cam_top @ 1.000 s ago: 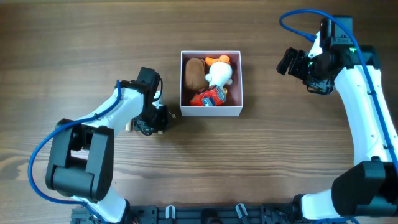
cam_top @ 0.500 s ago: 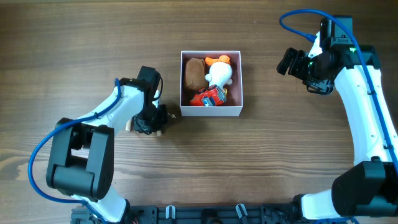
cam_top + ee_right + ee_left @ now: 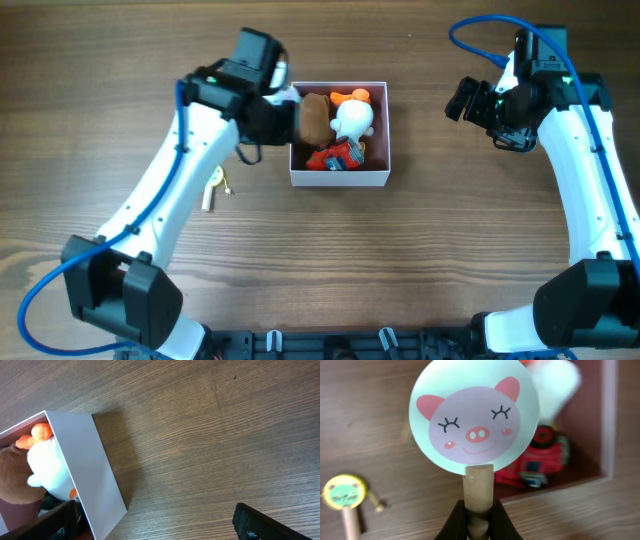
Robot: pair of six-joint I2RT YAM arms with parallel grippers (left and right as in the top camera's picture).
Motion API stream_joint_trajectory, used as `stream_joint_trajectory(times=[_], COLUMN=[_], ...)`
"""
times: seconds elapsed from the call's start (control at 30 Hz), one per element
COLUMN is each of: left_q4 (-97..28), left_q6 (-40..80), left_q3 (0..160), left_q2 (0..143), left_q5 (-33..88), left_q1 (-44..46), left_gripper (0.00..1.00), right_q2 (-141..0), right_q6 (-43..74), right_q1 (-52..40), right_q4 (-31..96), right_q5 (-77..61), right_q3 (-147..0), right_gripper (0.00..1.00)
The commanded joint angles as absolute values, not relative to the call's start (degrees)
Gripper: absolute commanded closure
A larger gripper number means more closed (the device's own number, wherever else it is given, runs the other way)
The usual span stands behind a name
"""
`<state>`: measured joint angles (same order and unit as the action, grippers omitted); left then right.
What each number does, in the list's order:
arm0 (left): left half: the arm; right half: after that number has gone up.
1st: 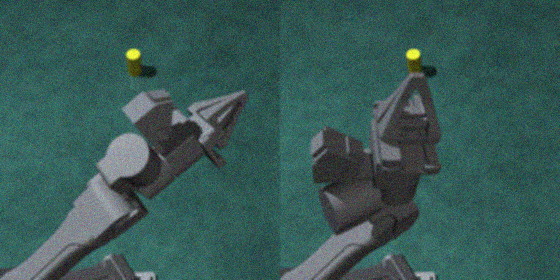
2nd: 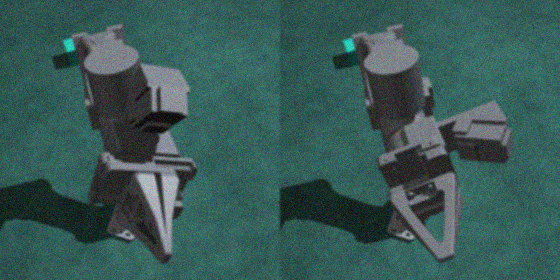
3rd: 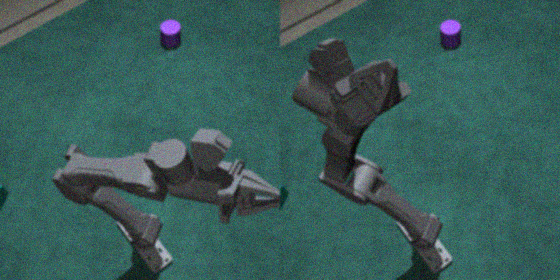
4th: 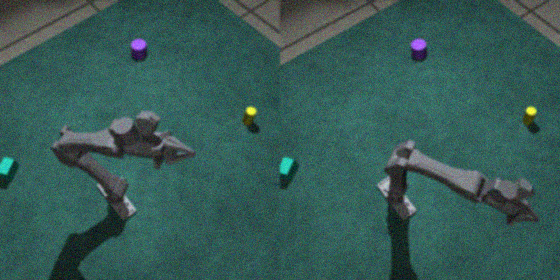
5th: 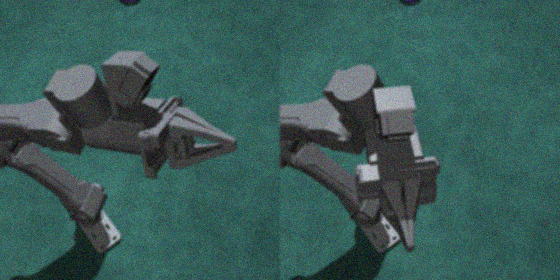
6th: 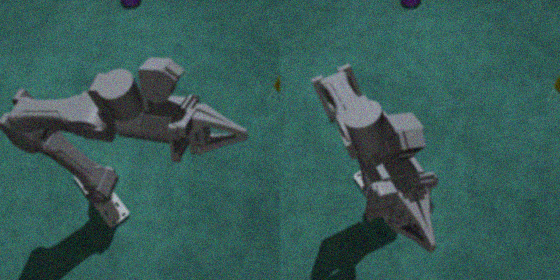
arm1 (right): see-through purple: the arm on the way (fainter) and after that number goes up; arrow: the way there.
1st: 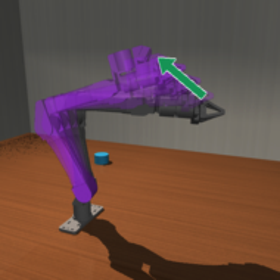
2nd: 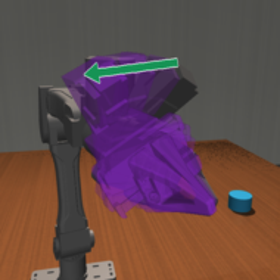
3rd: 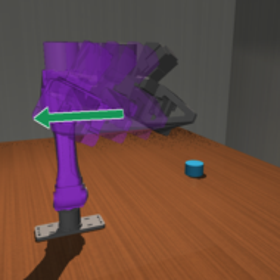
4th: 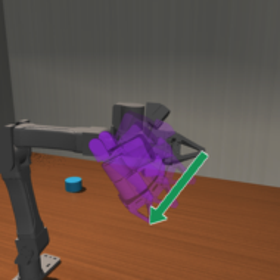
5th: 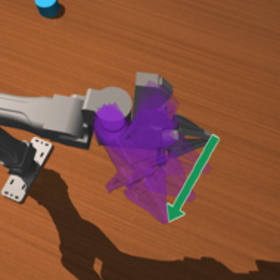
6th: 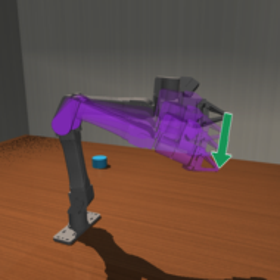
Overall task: Pack container
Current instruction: 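Drop the pig rattle into the box and withdraw the left gripper, then grasp the yellow cat rattle drum by its handle with the left gripper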
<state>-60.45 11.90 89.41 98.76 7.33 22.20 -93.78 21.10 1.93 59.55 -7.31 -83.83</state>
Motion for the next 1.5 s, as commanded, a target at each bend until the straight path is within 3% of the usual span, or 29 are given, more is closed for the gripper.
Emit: stream_joint_trajectory(times=[0.0, 0.43, 0.47, 0.5, 0.53, 0.57, 1.03, 1.3, 1.47], left_q4=[-59.1, -60.2, -60.5, -61.0, -61.6, -62.1, -70.0, -77.1, -75.0], left_q6=[7.7, 4.1, 3.4, 3.4, 3.4, 3.4, 5.1, 11.3, 12.9], left_q3=[89.6, 89.5, 89.5, 89.5, 89.5, 89.5, 90.2, 89.1, 81.3], left_q2=[100.4, 105.4, 105.4, 105.4, 105.3, 105.3, 98.6, 96.4, 96.4], left_q5=[6.1, 6.6, 6.6, 6.5, 6.6, 6.9, 0.0, 0.6, 4.6], left_q1=[25.5, 27.3, 27.3, 27.3, 27.3, 27.3, 24.8, 11.5, 3.1], left_gripper=[0.96, 0.96, 0.91, 0.63, 0.42, 0.0, 0.0, 0.0, 0.0], right_q2=[-94.3, -94.3, -94.3, -94.3, -94.3, -94.3, -94.3, -94.3, -94.3], right_q6=[21.0, 21.0, 20.9, 21.0, 21.0, 21.0, 21.0, 21.0, 21.0], right_q1=[2.0, 2.0, 2.0, 2.0, 2.0, 2.0, 2.0, 2.0, 2.0], right_q4=[59.4, 59.3, 59.3, 59.3, 59.3, 59.3, 59.4, 59.6, 59.6], right_q5=[-7.8, -7.8, -7.8, -7.8, -7.8, -7.8, -7.8, -7.8, -7.8], right_q3=[-83.7, -83.7, -83.7, -83.7, -83.7, -83.7, -83.7, -83.7, -83.7], right_gripper=[0.02, 0.01, 0.01, 0.01, 0.01, 0.01, 0.01, 0.01, 0.01])
